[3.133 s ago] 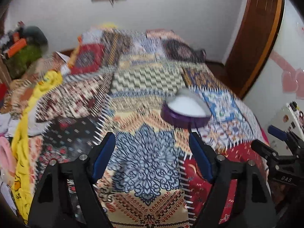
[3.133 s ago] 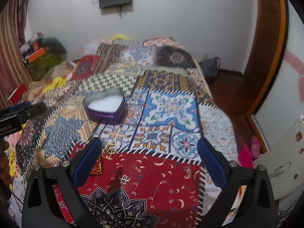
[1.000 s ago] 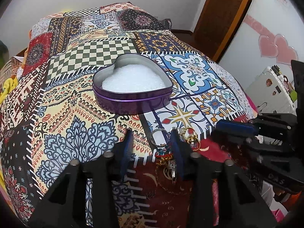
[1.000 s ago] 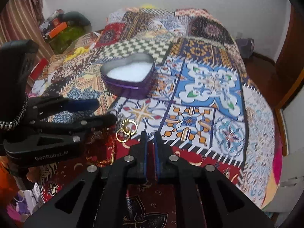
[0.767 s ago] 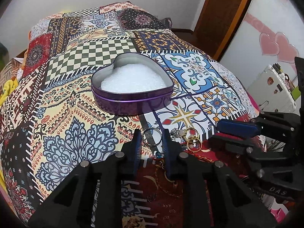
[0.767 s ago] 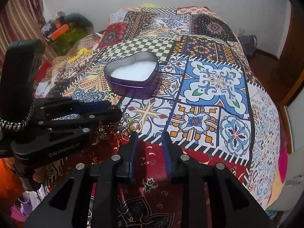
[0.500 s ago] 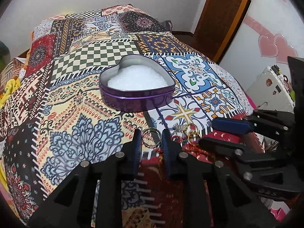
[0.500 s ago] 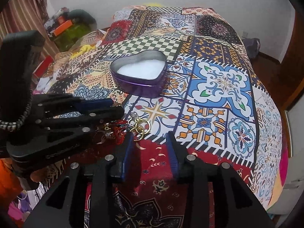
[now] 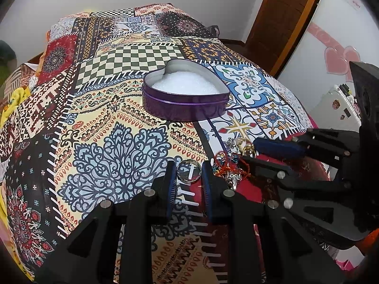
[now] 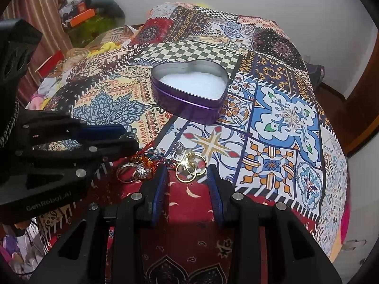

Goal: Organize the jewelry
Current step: 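Carry both held rings up over the purple heart tin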

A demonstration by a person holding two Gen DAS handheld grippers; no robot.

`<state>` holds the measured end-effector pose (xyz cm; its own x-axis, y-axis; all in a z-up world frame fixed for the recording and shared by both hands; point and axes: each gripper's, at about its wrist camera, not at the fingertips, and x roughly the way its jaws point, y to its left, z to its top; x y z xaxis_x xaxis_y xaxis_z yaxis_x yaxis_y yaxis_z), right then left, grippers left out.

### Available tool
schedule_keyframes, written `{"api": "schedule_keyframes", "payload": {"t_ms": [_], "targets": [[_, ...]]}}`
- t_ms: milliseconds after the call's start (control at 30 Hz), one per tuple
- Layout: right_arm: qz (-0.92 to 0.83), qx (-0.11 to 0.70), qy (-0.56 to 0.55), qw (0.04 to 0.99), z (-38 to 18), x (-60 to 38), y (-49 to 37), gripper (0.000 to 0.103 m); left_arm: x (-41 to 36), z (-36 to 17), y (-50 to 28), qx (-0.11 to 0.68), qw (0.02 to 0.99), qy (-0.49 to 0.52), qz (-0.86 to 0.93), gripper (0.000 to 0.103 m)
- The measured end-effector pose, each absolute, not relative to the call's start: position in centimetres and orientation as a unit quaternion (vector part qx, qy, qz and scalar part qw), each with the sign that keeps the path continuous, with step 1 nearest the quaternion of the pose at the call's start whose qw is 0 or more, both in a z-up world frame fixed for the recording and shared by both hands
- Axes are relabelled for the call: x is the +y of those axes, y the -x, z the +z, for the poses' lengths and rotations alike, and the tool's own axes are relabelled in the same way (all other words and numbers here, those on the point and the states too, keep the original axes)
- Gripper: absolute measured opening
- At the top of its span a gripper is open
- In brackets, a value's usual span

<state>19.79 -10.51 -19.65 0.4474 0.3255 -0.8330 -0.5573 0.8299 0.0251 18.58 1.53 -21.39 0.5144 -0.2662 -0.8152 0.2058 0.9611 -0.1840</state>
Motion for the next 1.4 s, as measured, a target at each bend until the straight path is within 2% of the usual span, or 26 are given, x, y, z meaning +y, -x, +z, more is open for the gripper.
{"api": "schedule_keyframes", "payload": {"t_ms": [33, 367, 967, 1400], "targets": [[0.263, 0.455, 0.127, 0.841, -19.7, -10.5, -19.7, 0.016, 1.6, -21.3, -18.6, 0.473, 0.870, 0.033, -0.135, 0.021], [0.260, 0.456, 0.106, 0.845, -18.8, -11.1, -19.7, 0.017, 2.3, -19.4, -18.3, 0.450, 0.883, 0.045, -0.129, 0.021], [0.253, 0.382, 0.069, 0.886, -13.1, -12.0, -21.3, 0.017, 3.4, -13.1, -18.9, 0.368, 0.923, 0.036, -0.107, 0.021], [0.264, 0.357, 0.065, 0.894, -12.2, -11.1, -24.2, 0.017, 3.5, -12.1, -21.7, 0.348, 0.931, 0.029, -0.102, 0.021]]}}
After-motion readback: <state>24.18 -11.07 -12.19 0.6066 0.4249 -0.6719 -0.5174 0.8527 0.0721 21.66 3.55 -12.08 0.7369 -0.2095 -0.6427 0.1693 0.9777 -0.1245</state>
